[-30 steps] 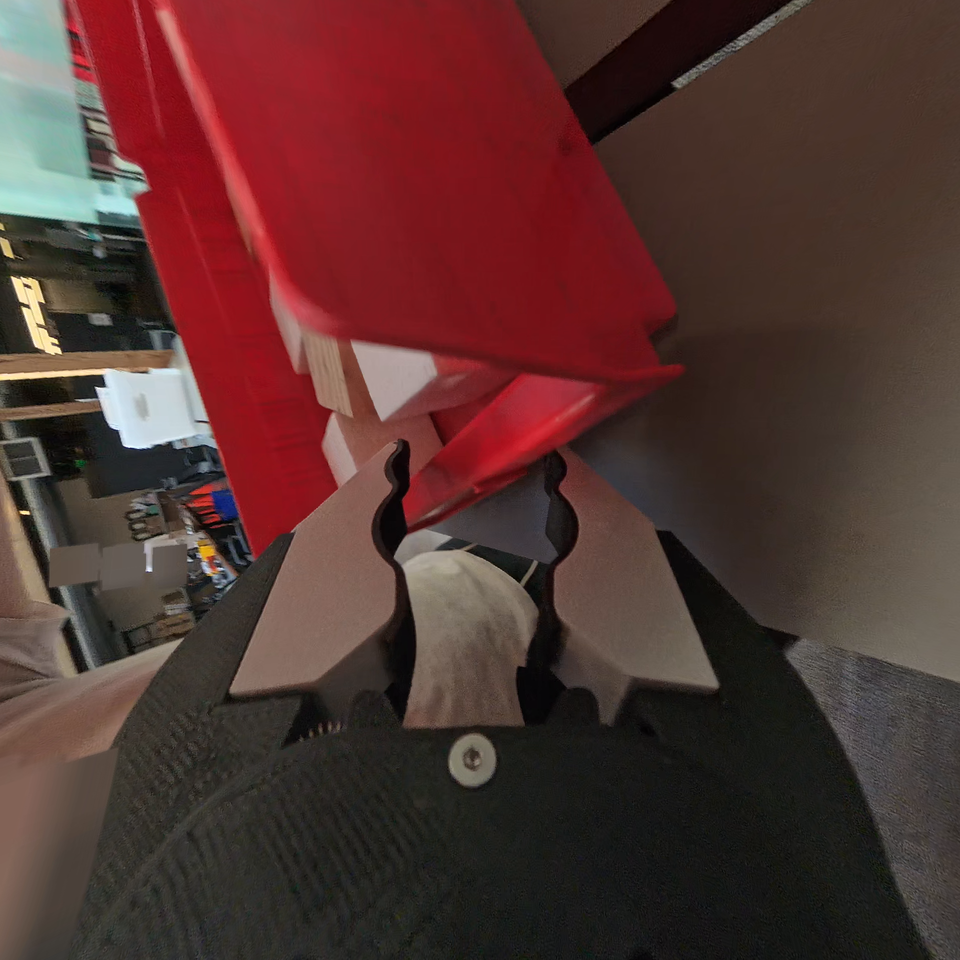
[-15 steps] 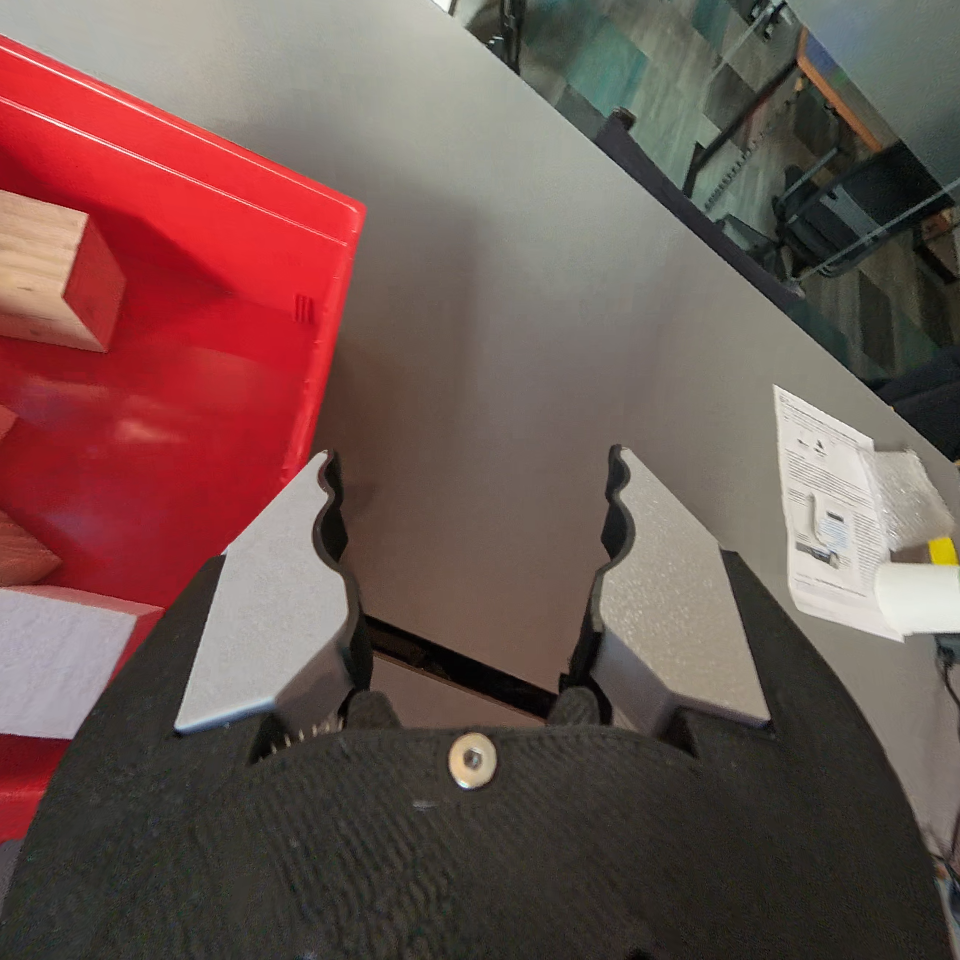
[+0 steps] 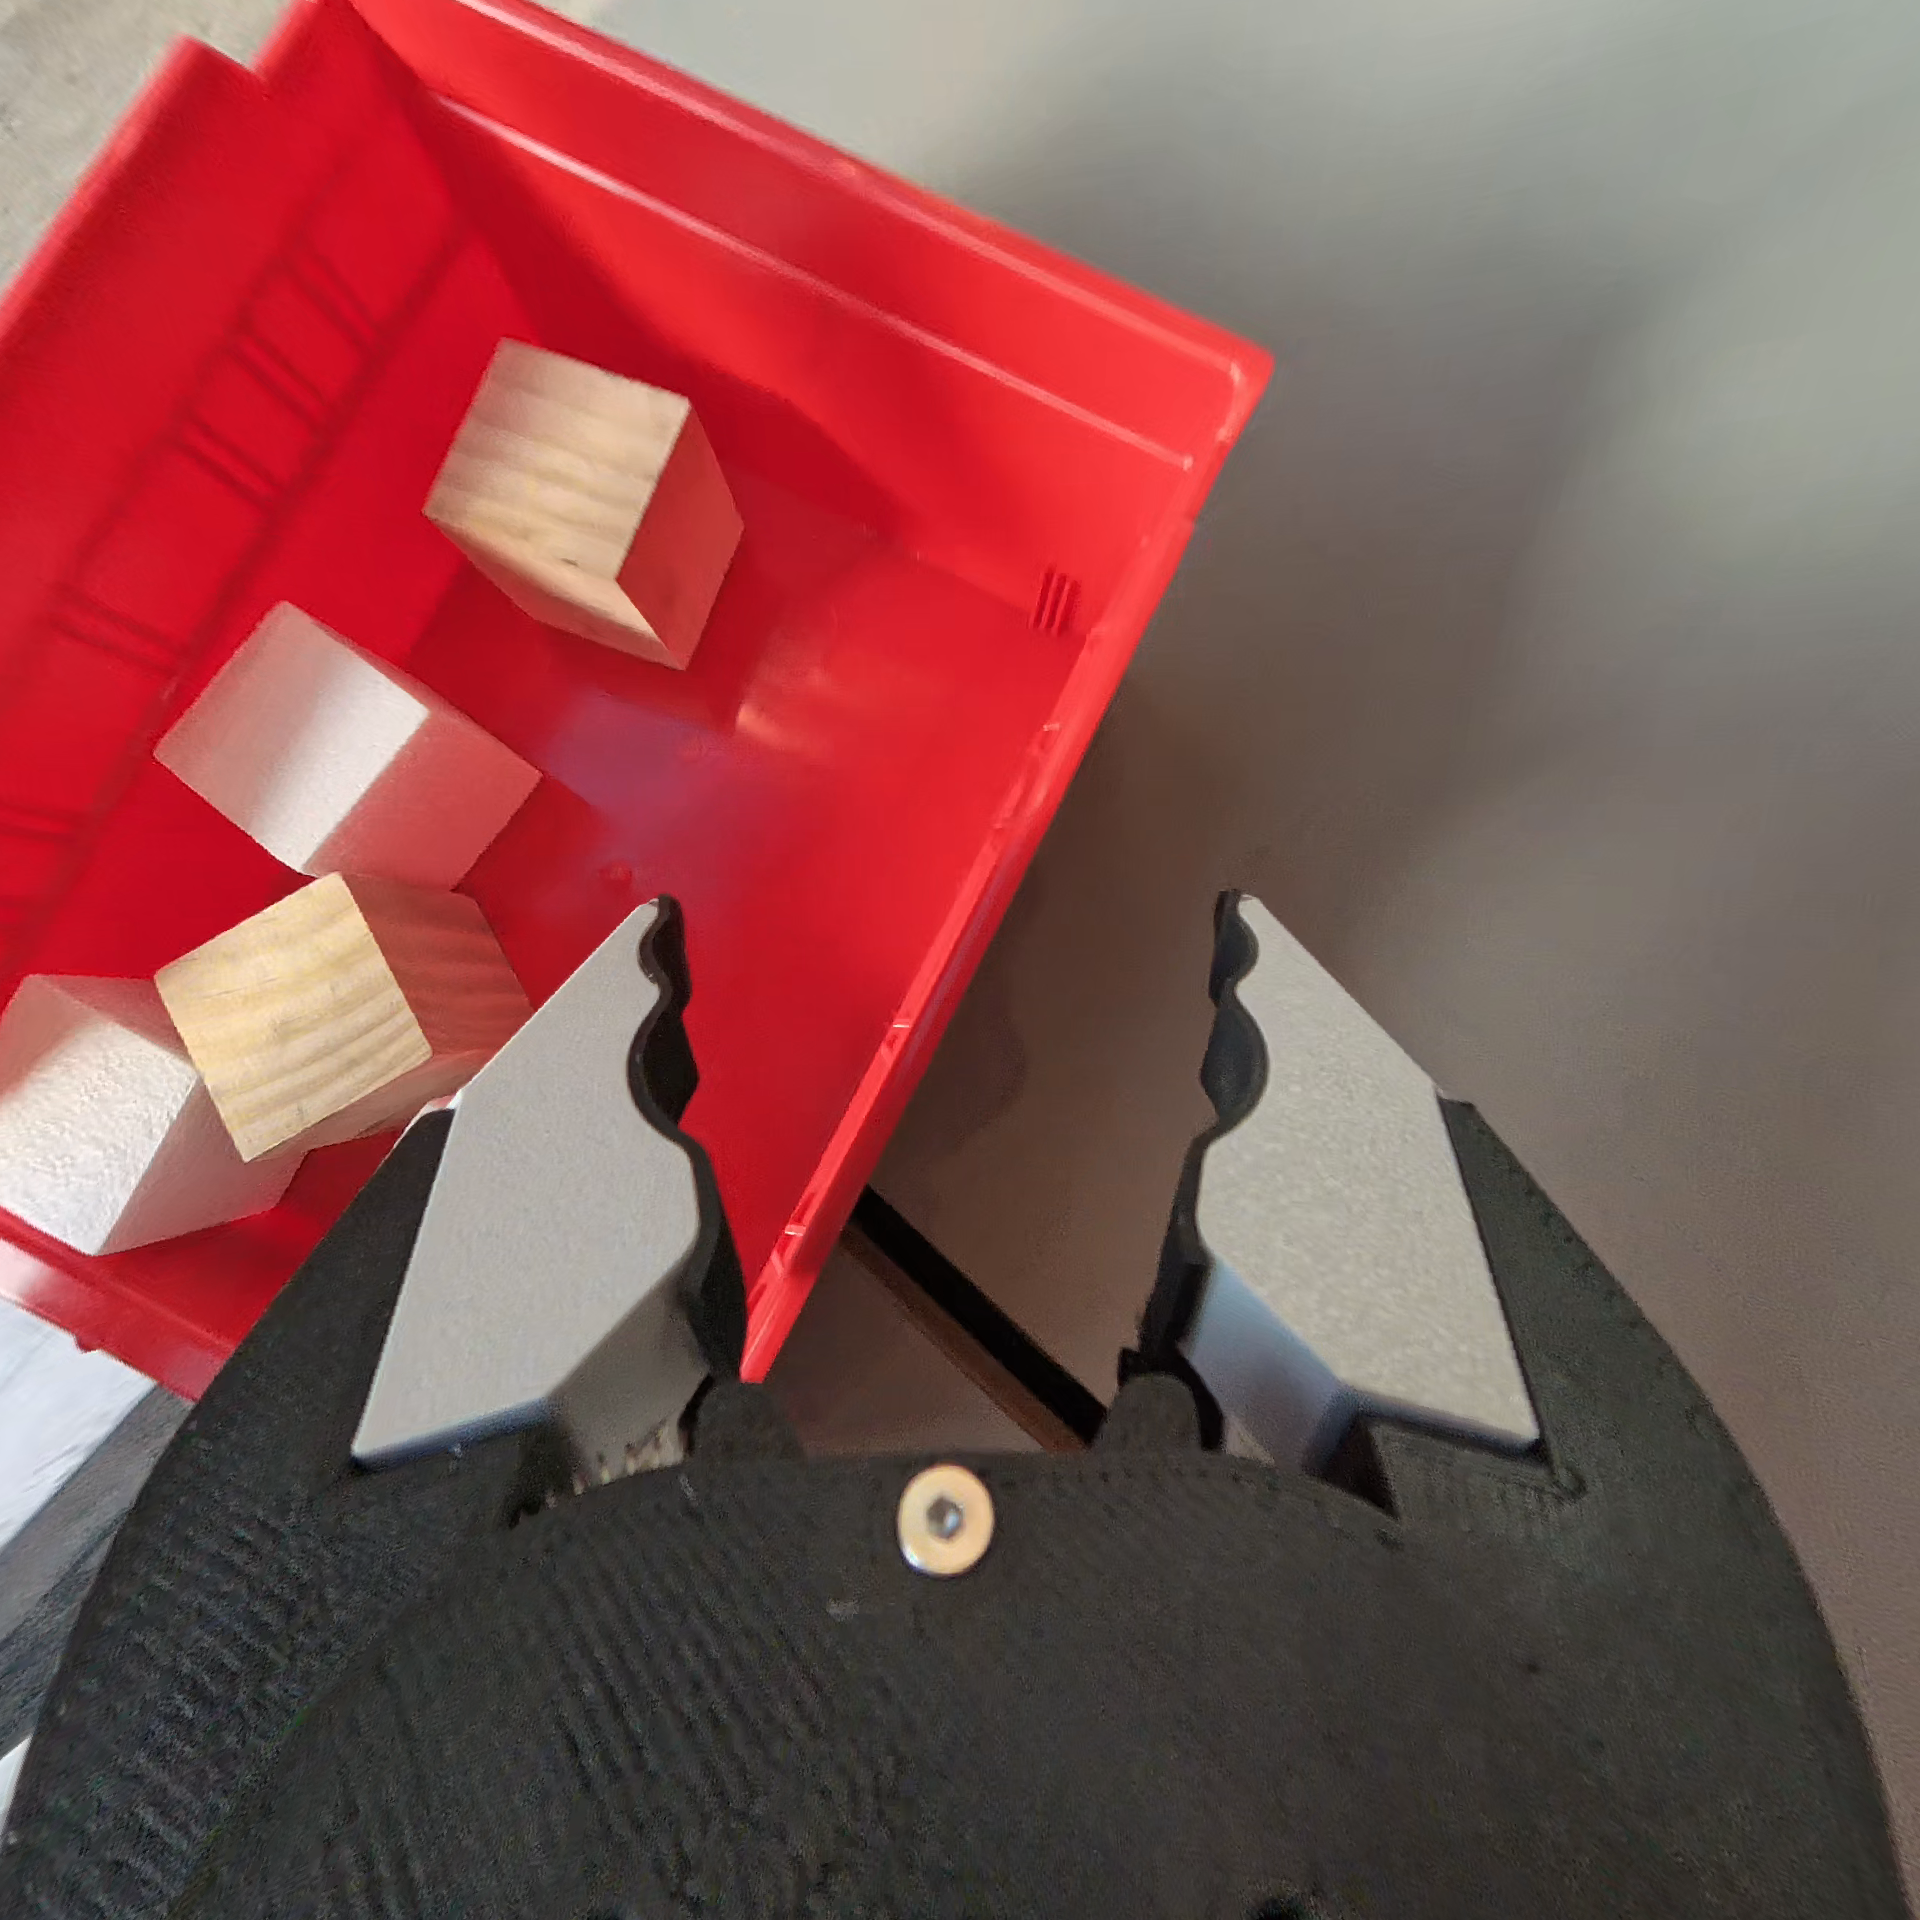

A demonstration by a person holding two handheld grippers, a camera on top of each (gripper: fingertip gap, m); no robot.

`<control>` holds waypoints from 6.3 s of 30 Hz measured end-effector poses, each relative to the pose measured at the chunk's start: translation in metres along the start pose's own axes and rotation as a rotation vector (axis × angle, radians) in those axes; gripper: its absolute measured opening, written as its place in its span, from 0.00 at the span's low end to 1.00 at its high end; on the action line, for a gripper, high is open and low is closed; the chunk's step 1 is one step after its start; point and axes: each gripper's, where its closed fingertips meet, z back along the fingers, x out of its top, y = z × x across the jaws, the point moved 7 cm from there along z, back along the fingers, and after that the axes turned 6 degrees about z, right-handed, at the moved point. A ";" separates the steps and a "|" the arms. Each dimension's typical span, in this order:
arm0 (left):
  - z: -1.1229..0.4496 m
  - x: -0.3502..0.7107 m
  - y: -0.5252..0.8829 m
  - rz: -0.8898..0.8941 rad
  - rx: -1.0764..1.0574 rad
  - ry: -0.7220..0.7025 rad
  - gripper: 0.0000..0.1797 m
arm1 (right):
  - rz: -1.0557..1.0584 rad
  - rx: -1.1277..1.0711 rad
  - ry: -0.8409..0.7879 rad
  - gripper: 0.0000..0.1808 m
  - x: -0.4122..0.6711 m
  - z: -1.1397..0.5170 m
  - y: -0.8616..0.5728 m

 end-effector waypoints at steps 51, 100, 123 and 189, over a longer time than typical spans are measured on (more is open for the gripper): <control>-0.064 -0.120 0.733 0.080 0.228 0.219 0.41 | 0.132 0.841 0.690 0.01 0.361 -0.363 0.350; -1.528 1.339 0.776 -0.824 -0.488 0.174 0.39 | 0.045 0.225 0.642 0.01 1.603 -1.448 -0.644; -2.194 2.016 0.956 -0.371 -0.616 0.236 0.44 | 0.105 0.379 0.824 0.02 2.253 -2.031 -1.132; -3.944 3.866 2.309 0.365 -0.252 -0.316 0.31 | 0.405 0.385 0.708 0.02 4.577 -3.820 -1.923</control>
